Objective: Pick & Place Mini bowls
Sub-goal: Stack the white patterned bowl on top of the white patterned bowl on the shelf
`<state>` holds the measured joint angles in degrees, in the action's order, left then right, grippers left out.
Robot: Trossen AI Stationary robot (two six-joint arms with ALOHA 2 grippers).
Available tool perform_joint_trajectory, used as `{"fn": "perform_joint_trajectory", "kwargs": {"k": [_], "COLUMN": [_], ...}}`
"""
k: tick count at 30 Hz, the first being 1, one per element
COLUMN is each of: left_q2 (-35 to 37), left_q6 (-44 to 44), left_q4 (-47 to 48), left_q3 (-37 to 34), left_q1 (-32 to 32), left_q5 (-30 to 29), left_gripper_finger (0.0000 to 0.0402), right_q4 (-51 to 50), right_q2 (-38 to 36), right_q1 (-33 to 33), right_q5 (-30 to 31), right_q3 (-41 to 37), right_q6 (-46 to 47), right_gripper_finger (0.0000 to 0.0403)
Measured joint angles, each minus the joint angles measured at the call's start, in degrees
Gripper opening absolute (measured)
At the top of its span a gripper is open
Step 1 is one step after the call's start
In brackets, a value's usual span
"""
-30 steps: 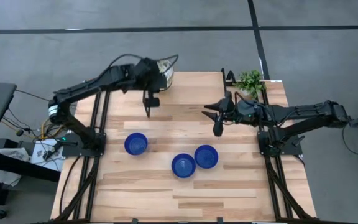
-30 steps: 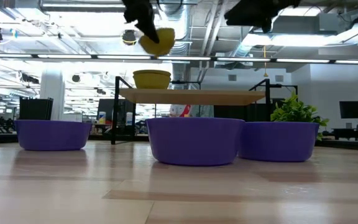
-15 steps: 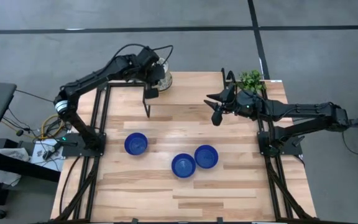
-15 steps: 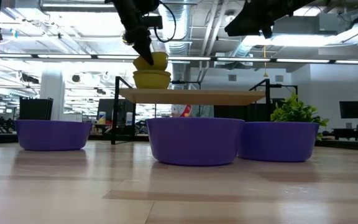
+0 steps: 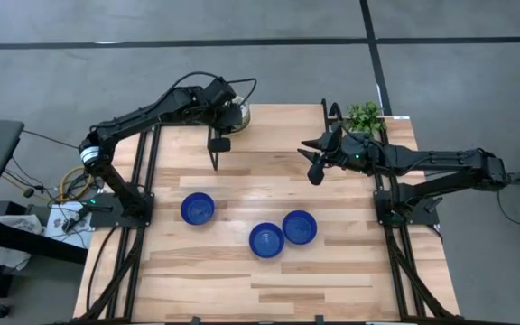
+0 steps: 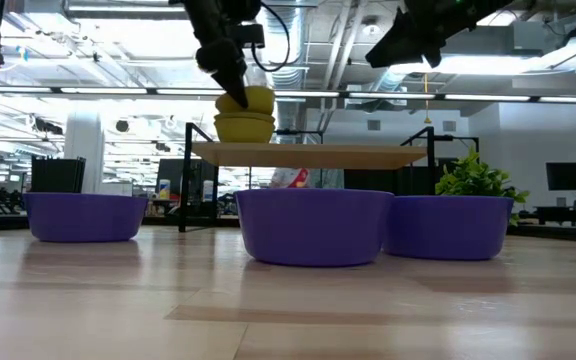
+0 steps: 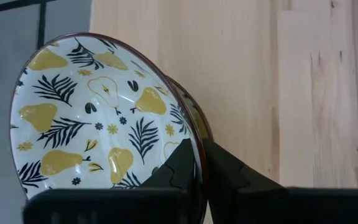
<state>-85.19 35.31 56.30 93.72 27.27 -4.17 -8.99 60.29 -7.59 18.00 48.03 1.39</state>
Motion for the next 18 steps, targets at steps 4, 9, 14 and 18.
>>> {"fn": "perform_joint_trajectory", "kwargs": {"k": [4,9,14,18], "left_q2": [0.0,0.0,0.0,0.0], "left_q6": [0.4,0.4,0.4,0.0], "left_q4": [0.0,-0.2,-0.2,-0.2], "left_q3": [-0.7,-0.7,-0.7,-0.7], "left_q1": [0.0,0.0,0.0,0.0], "left_q5": [-0.2,-0.4,-0.7,-0.9], "left_gripper_finger": [0.0024,0.0024,0.0024,0.0025], "right_q4": [0.0,-0.1,-0.1,-0.2], "right_q2": [0.0,0.0,0.0,0.0], "right_q1": [0.5,1.2,1.2,1.2], "right_q5": [0.0,-0.1,0.0,0.0], "right_q3": [0.0,0.0,0.0,0.0], "right_q6": [0.5,0.2,0.2,0.2], "right_gripper_finger": [0.0108,0.0108,0.0108,0.0108]}}
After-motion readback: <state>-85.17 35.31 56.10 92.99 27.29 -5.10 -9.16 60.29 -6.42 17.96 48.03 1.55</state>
